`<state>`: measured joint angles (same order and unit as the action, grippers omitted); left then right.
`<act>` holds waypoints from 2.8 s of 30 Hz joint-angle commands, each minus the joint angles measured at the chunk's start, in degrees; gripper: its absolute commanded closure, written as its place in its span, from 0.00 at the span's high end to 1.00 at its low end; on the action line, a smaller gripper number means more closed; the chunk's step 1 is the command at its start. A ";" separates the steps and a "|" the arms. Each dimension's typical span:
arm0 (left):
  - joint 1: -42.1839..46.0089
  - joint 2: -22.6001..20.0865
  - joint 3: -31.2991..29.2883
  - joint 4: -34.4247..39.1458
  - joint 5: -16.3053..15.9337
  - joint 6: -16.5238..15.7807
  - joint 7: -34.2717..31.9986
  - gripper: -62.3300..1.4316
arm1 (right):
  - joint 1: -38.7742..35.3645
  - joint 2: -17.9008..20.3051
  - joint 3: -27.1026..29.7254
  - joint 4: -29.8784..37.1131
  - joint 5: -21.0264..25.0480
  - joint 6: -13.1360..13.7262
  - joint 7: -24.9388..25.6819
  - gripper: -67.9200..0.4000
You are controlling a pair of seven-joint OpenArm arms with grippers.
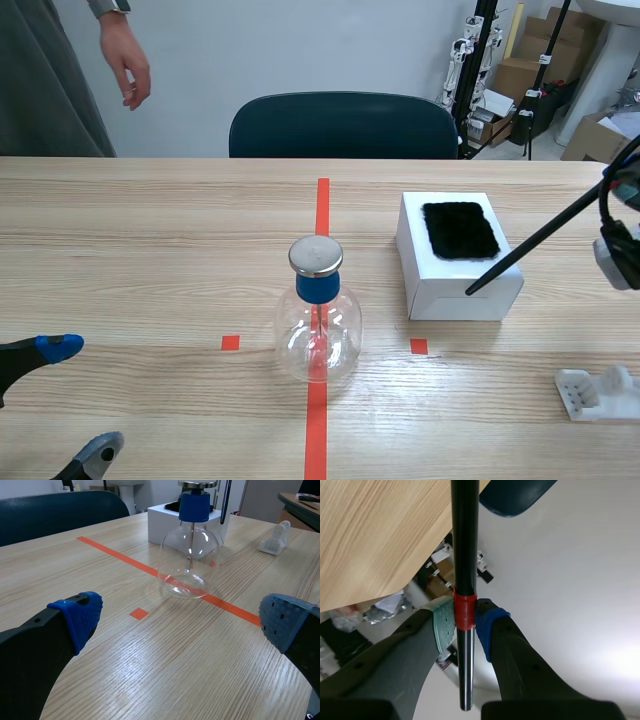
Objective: Do the electroscope experiment. rub the rod on the fur
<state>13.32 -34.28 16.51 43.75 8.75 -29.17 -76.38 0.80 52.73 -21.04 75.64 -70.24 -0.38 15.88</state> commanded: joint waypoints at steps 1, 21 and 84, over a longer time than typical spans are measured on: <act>-0.13 -0.15 0.02 0.94 -0.57 -0.13 -0.79 1.00 | 0.63 0.17 0.33 0.48 0.22 -0.39 -4.13 0.01; -0.13 -0.15 0.02 0.94 -0.57 -0.13 -0.79 1.00 | 2.16 -1.95 0.33 0.85 11.91 -0.44 -20.17 0.01; -0.13 -0.15 0.02 0.94 -0.57 -0.13 -0.79 1.00 | 1.40 -7.34 -0.11 0.48 7.61 6.01 -14.88 0.01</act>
<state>13.34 -34.30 16.51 43.75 8.75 -29.17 -76.38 1.26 45.19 -21.23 75.59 -62.06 5.56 0.73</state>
